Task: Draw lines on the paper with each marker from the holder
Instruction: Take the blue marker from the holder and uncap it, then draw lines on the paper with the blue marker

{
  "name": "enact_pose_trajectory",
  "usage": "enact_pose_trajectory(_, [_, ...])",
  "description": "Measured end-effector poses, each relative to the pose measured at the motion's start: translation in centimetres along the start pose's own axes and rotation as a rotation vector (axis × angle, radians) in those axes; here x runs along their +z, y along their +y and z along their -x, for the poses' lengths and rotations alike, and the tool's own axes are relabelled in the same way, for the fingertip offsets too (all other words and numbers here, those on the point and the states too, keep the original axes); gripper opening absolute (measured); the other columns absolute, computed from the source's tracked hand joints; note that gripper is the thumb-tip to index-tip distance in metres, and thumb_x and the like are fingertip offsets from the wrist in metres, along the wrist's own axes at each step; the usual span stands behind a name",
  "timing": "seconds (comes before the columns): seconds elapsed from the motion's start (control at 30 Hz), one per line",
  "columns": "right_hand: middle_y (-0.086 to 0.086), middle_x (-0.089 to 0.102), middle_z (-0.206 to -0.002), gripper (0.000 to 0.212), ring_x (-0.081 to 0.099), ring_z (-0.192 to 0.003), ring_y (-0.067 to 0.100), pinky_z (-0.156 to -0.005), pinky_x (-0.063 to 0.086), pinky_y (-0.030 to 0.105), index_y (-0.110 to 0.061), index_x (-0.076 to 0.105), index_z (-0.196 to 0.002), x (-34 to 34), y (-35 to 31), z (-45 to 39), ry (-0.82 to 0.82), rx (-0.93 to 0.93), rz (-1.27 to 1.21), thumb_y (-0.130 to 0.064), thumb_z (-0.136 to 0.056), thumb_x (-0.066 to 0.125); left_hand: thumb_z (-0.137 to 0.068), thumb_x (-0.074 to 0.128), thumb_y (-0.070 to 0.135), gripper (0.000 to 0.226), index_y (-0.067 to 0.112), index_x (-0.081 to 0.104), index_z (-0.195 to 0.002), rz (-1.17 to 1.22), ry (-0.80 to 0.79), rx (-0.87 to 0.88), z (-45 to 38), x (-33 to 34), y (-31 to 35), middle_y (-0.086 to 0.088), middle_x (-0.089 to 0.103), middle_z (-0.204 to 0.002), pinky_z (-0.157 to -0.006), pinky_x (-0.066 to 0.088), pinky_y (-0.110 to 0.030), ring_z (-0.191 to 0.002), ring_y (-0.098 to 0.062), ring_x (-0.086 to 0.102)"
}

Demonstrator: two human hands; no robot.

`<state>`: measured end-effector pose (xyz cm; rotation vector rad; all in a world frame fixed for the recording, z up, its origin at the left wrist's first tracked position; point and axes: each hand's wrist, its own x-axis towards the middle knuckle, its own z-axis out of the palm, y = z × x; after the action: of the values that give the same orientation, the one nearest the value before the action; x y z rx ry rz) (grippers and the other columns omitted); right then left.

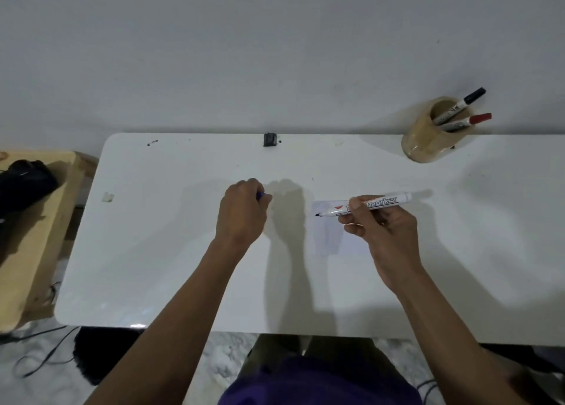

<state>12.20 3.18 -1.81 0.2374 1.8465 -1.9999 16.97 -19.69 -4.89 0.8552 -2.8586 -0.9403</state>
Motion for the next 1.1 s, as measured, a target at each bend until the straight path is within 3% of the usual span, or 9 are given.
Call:
enact_pose_trajectory(0.17, [0.003,0.079,-0.081,0.005,0.077,-0.076,0.020,-0.068,0.060,0.026,-0.009,0.072,-0.092,-0.9,0.8,-0.9,0.019,0.001,0.021,-0.013,-0.094,0.070,-0.094,0.065,0.017,0.019,-0.001,0.063,-0.088,-0.151,-0.032,0.016,-1.4,1.5,-0.4,-0.015,0.064,-0.086,-0.069,0.052,-0.044,-0.082,-0.032,0.057])
enact_pose_trajectory(0.3, [0.003,0.078,-0.080,0.009,0.076,-0.074,0.020,-0.069,0.062,0.029,-0.002,0.070,-0.098,-1.5,1.0,-1.5,0.023,-0.014,0.030,-0.009,-0.092,0.072,-0.094,0.065,0.025,0.023,0.003,0.065,-0.099,-0.204,-0.051,-0.003,-1.2,1.8,-0.2,-0.013,0.064,-0.096,-0.071,0.053,-0.044,-0.098,-0.032,0.058])
enact_pose_trajectory(0.4, [0.008,0.075,-0.076,0.015,0.074,-0.071,0.026,-0.069,0.062,0.035,-0.002,0.070,-0.090,-1.8,1.0,-2.1,0.024,-0.061,0.045,-0.001,-0.081,0.082,-0.088,0.069,0.040,0.047,0.009,0.060,-0.123,-0.282,0.110,0.006,0.1,1.5,0.4,-0.012,0.063,-0.112,-0.081,0.048,-0.044,-0.109,-0.034,0.055])
enact_pose_trajectory(0.5, [0.016,0.073,-0.079,0.019,0.072,-0.073,0.033,-0.071,0.060,0.040,0.003,0.068,-0.083,-1.8,1.2,-3.1,-0.017,-0.141,0.088,0.004,-0.076,0.085,-0.090,0.067,0.042,0.044,0.013,0.060,-0.123,-0.216,0.319,0.138,3.3,2.1,1.4,-0.011,0.064,-0.111,-0.081,0.044,-0.042,-0.104,-0.031,0.053])
enact_pose_trajectory(0.67, [0.015,0.077,-0.082,0.017,0.075,-0.082,0.037,-0.073,0.059,0.040,-0.005,0.073,-0.080,-1.3,1.8,-5.0,-0.112,-0.197,0.183,0.000,-0.074,0.088,-0.097,0.058,0.042,0.039,0.018,0.062,-0.127,-0.212,0.128,0.385,8.1,7.0,1.9,-0.009,0.065,-0.126,-0.097,0.045,-0.043,-0.117,-0.028,0.057])
enact_pose_trajectory(0.8, [0.007,0.078,-0.082,0.014,0.075,-0.079,0.027,-0.069,0.058,0.031,-0.004,0.075,-0.082,-1.5,2.9,-6.3,-0.187,-0.217,0.297,0.003,-0.076,0.086,-0.098,0.055,0.042,0.043,0.022,0.058,-0.137,-0.274,0.060,0.338,8.1,9.0,1.1,-0.011,0.059,-0.140,-0.107,0.040,-0.053,-0.130,-0.031,0.053])
enact_pose_trajectory(0.93, [0.013,0.078,-0.081,0.012,0.073,-0.074,0.027,-0.064,0.055,0.024,-0.001,0.074,-0.080,-1.5,3.8,-6.9,-0.156,-0.218,0.315,0.004,-0.076,0.085,-0.099,0.055,0.043,0.045,0.025,0.056,-0.140,-0.319,0.052,0.332,7.8,9.2,0.4,-0.012,0.055,-0.144,-0.110,0.036,-0.056,-0.133,-0.033,0.050])
enact_pose_trajectory(1.1, [0.013,0.078,-0.080,0.013,0.075,-0.077,0.030,-0.067,0.059,0.034,-0.002,0.073,-0.078,-1.5,4.6,-7.0,-0.113,-0.208,0.309,0.000,-0.077,0.086,-0.101,0.044,0.050,0.052,0.031,0.042,-0.149,-0.367,-0.011,0.288,8.2,9.2,-0.1,-0.013,0.042,-0.156,-0.118,0.025,-0.057,-0.147,-0.032,0.034])
